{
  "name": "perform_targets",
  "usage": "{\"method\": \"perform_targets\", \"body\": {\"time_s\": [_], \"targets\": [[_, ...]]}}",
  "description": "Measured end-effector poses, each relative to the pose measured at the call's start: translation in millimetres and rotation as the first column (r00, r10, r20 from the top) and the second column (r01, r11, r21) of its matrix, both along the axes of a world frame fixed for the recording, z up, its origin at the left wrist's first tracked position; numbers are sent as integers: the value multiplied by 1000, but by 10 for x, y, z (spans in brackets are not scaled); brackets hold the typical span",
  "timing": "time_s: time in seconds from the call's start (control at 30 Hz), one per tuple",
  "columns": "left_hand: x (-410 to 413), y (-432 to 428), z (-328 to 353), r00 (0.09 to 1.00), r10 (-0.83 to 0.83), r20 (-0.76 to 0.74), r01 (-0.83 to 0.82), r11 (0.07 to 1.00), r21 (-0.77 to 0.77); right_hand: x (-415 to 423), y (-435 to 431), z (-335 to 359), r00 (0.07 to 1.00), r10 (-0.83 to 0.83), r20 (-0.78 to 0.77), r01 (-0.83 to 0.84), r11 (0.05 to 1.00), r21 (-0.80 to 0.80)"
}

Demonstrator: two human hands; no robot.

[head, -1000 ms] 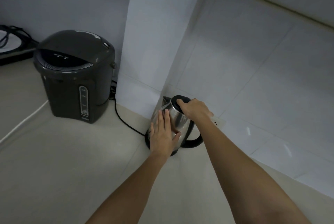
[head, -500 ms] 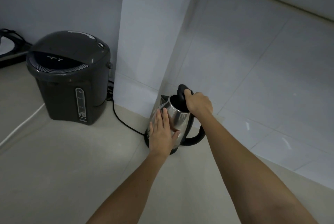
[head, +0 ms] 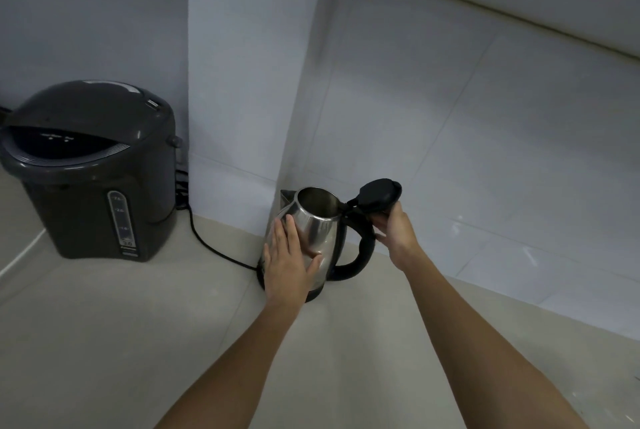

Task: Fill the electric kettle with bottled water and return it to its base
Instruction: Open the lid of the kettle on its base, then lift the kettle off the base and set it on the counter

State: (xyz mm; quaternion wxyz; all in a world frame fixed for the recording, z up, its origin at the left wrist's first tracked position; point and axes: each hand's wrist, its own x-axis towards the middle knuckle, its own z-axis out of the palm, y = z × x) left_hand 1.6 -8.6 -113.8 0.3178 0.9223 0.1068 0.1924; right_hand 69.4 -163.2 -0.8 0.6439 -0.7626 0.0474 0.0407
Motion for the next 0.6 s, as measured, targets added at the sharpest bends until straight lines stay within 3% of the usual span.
{"method": "perform_targets", "body": {"time_s": [0.37,0.5,0.6], "targets": [[22,142,-79,998,-50,34,51,997,-56,-93,-125,-362,999,-21,-27,28,969,246],[101,257,-121,996,-66,-67,53,983,-175,-120,-166,-629,992,-123,17,122,992,38],[144,317,-157,987,-112,-116,74,953,-295,-151,-162,-825,997,-79,22,82,983,-167]]}}
